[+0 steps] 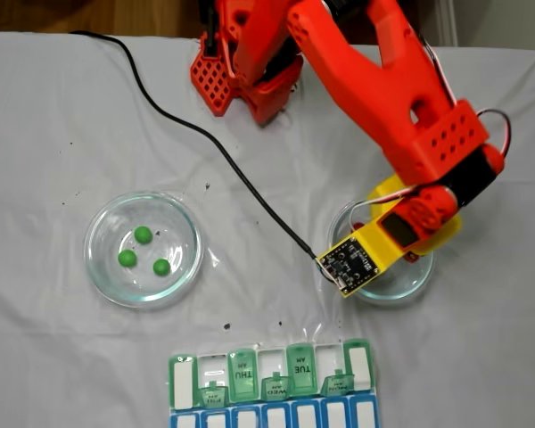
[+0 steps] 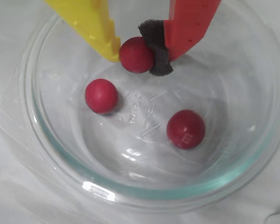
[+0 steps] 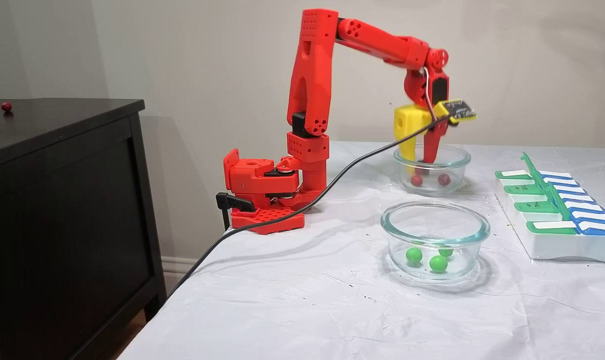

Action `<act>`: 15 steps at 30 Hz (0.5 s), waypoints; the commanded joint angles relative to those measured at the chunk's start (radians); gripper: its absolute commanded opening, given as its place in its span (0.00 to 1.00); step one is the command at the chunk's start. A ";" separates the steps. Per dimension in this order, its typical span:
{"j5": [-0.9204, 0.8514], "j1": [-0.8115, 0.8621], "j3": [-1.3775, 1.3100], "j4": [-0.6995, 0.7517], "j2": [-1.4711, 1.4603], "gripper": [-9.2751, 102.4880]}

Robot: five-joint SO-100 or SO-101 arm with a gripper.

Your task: Sort medicines into box.

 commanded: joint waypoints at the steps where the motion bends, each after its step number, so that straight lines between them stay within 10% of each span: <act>1: -0.006 0.012 -0.141 0.060 0.184 0.08; 15: -0.235 0.407 -0.285 -0.074 0.071 0.08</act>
